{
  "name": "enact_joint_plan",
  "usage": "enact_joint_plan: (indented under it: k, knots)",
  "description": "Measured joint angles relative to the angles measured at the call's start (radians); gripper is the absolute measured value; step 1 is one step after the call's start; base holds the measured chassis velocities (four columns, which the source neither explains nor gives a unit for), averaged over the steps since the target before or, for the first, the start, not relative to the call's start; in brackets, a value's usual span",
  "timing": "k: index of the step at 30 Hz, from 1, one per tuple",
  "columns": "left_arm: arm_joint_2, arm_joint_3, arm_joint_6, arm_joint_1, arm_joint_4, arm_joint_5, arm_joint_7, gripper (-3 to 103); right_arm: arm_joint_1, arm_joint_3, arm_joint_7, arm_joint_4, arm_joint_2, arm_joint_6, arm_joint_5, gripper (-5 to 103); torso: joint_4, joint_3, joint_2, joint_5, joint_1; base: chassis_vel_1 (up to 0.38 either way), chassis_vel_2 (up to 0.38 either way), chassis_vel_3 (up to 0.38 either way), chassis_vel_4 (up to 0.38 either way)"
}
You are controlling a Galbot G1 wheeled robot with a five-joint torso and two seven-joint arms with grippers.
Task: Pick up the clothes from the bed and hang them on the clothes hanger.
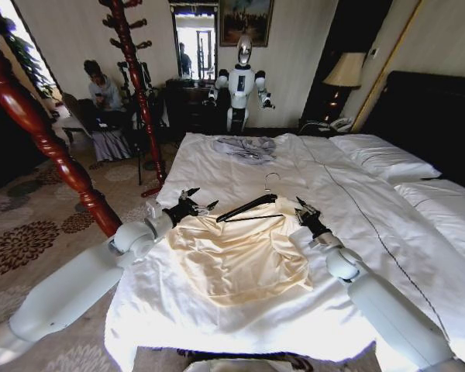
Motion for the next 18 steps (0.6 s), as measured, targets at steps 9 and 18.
enact_joint_plan:
  k: [9, 18]
  knots:
    - [0.019, -0.001, -0.022, 0.079, 0.028, 0.264, 0.023, 100, 0.002, -0.006, 0.002, -0.007, 0.016, -0.012, 0.028, 18, -0.0002, 0.000, 0.000, 0.0001, 0.000, 0.000, 0.000, 0.000, 0.000]
    - [0.011, 0.093, -0.008, 0.143, -0.017, 0.587, -0.019, 100, -0.004, -0.016, 0.007, -0.009, 0.002, -0.046, 0.123, 18, 0.0000, 0.000, 0.000, 0.0003, 0.000, 0.000, 0.000, 0.000, 0.000]
